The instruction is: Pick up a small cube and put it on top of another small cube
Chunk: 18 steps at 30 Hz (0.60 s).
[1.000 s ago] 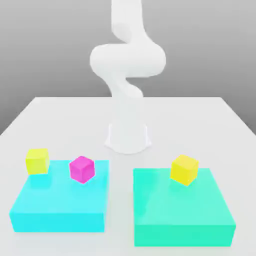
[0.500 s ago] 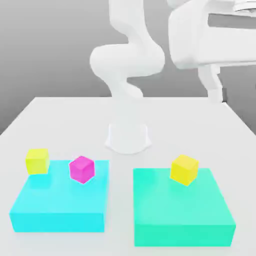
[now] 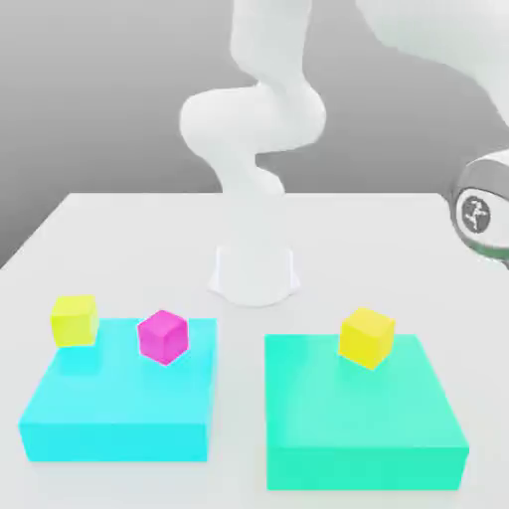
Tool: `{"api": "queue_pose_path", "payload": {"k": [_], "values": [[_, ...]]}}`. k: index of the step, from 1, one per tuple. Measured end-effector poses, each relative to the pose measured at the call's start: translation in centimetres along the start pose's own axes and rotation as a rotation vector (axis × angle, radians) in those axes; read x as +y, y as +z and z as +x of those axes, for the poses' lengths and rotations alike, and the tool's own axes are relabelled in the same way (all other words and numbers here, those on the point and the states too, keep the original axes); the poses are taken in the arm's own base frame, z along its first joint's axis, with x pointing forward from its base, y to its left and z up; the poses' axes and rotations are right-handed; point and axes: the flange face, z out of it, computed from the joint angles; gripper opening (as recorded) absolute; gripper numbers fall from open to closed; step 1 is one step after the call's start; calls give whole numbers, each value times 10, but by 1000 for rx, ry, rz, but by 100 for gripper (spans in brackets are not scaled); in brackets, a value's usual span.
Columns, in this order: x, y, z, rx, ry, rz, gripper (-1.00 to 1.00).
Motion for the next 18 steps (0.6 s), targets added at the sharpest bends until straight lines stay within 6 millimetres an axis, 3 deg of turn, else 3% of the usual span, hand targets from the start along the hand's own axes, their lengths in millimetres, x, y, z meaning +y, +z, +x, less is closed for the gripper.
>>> {"api": "queue_pose_path", "payload": {"k": [4,5,11,13,16,18], "values": [[-7,67,-3,-18,-28,-6,0],[-7,77,-4,-19,-29,-6,-100],[-7,82,-4,-21,-29,-6,-100],[-8,65,-3,-21,-29,-6,-100],[-3,22,-4,-21,-13,-5,-100],[31,1,-9,-21,97,-4,-100]]}}
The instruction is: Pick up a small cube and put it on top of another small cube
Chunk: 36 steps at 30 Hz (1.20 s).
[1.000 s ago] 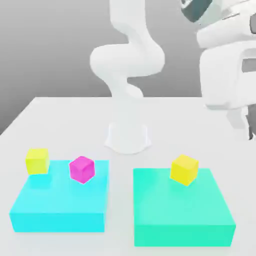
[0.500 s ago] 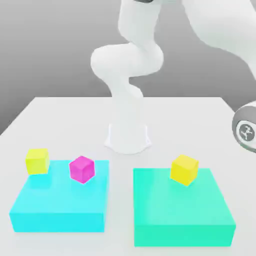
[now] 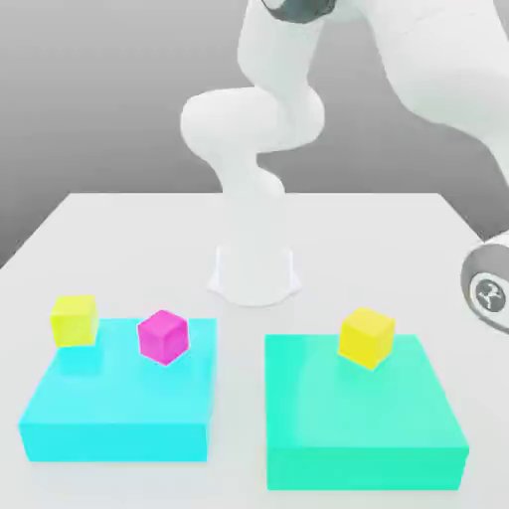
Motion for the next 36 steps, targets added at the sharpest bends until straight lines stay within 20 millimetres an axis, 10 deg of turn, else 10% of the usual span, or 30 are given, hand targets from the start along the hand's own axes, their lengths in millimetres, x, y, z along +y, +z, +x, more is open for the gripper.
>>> {"api": "queue_pose_path", "payload": {"k": [7,14,27,33,34,36], "values": [[134,-57,-39,-1,464,7,-100],[255,-94,-119,-1,962,13,-100],[342,-109,-303,3,1795,6,-100],[346,-54,-314,5,1855,2,-100],[345,-46,-315,5,1855,1,100],[345,-46,-315,5,1855,1,100]]}}
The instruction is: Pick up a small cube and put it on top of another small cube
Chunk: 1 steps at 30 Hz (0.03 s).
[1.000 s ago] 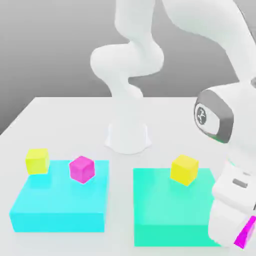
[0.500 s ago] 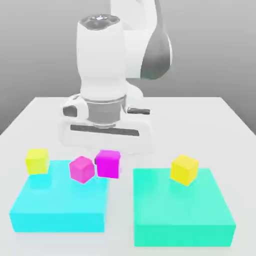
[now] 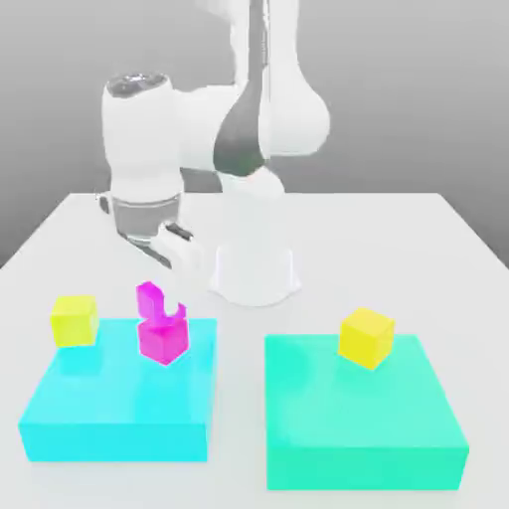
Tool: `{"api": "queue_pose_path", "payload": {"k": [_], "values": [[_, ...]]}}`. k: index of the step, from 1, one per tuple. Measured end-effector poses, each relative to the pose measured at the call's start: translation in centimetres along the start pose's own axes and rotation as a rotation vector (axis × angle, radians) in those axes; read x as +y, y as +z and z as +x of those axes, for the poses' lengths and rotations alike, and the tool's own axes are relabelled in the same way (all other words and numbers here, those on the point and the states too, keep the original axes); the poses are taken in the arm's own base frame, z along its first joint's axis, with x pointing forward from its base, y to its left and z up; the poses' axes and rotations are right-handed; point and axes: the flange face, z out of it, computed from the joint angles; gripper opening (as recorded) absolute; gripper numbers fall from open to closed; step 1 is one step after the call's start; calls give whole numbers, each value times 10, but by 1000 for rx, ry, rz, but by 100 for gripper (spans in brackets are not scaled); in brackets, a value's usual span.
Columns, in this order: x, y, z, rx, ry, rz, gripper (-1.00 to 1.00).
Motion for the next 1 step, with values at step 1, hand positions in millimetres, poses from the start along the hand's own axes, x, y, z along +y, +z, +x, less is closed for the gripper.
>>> {"api": "queue_pose_path", "payload": {"k": [1], "values": [[0,0,0,0,0,0,100]]}}
